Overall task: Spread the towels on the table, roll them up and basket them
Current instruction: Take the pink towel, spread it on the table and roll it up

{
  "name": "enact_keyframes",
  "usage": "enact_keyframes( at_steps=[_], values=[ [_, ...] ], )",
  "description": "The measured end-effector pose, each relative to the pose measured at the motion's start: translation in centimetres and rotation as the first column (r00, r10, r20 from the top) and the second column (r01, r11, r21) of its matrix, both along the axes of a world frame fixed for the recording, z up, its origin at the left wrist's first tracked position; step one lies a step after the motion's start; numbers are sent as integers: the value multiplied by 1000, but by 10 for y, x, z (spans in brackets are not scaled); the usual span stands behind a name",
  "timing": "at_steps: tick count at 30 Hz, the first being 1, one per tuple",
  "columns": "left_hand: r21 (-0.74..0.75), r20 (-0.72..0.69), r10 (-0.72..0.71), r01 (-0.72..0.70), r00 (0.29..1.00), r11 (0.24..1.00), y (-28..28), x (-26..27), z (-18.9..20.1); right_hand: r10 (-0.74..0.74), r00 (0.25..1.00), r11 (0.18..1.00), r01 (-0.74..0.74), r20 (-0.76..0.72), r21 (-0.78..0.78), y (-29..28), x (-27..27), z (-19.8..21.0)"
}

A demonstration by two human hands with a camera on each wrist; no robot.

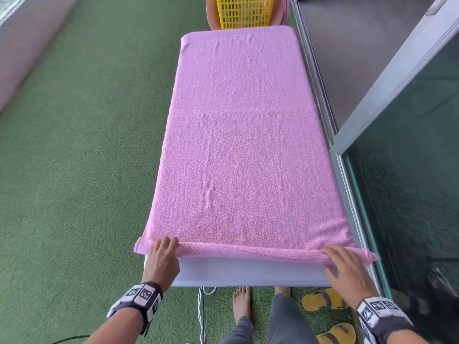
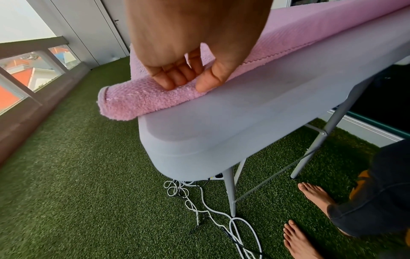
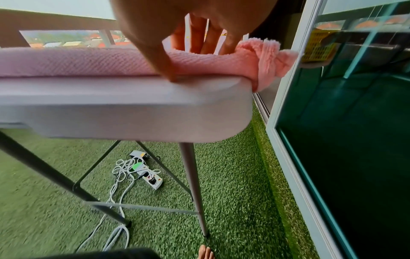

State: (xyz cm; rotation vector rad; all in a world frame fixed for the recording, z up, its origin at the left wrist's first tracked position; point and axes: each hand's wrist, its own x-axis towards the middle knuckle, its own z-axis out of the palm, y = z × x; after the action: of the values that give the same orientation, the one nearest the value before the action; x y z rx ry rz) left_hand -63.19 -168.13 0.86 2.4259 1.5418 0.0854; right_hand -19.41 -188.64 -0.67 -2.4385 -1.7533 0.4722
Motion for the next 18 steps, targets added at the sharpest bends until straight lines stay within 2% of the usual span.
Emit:
enact_keyframes(
  at_steps=[4, 8, 12, 15, 18],
  values=[
    [-16, 7, -7, 7, 1000, 1000, 0, -2, 0, -22, 995, 999, 18, 95, 37, 20, 3, 18],
    [-34, 10, 19, -18, 1000, 999, 0, -1, 0, -6, 997, 1000, 9, 73, -29, 45, 14, 24],
    [-20, -4, 23, -23, 1000, 1000, 1, 0, -1, -18, 989, 999, 13, 144, 36, 56, 17, 32],
    [-11, -3, 4, -4, 1000, 1000, -1, -3, -3, 50, 997, 998, -53, 57, 43, 49, 9, 28],
    [-5, 38, 16, -16, 999, 1000, 5, -4, -7, 0, 999, 1000, 0, 41, 6, 40, 8, 17]
  ],
)
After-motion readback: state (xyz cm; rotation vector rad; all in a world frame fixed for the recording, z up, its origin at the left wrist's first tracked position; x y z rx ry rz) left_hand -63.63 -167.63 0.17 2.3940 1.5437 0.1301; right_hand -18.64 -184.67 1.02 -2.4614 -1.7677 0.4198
